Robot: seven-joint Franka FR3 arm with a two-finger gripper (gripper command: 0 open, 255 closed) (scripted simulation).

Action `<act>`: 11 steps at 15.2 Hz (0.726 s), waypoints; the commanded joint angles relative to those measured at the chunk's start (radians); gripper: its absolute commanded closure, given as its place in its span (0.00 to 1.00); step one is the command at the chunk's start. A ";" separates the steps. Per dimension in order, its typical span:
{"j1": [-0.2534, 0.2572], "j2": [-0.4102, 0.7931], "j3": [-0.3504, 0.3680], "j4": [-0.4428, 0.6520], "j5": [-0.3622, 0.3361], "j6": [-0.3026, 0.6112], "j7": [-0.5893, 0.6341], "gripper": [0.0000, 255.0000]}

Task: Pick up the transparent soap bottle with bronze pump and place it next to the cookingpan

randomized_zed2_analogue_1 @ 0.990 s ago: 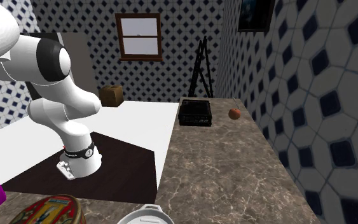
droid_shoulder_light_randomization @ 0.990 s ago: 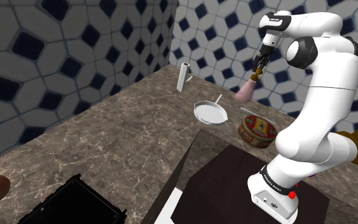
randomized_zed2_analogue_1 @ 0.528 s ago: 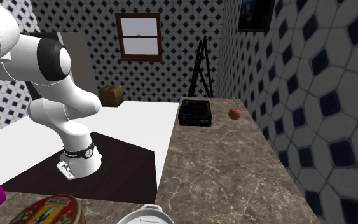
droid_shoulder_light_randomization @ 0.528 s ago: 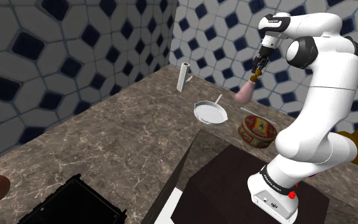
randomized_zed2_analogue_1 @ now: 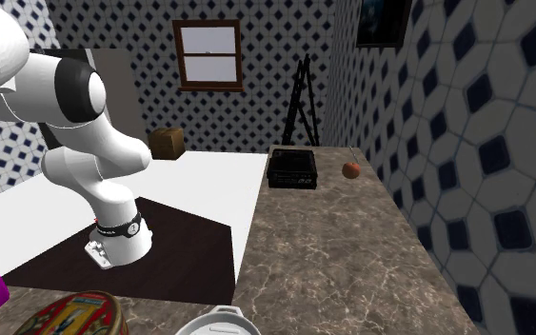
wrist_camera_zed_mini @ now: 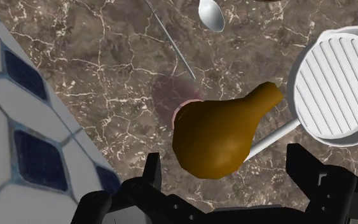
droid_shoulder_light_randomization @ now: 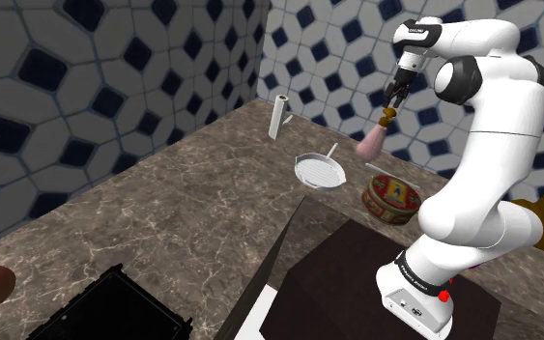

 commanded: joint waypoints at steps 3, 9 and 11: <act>-0.023 0.061 0.002 0.210 0.009 -0.149 0.005 0.00; -0.023 0.061 0.003 0.210 0.009 -0.149 0.005 0.00; -0.023 0.061 0.003 0.210 0.009 -0.149 0.005 0.00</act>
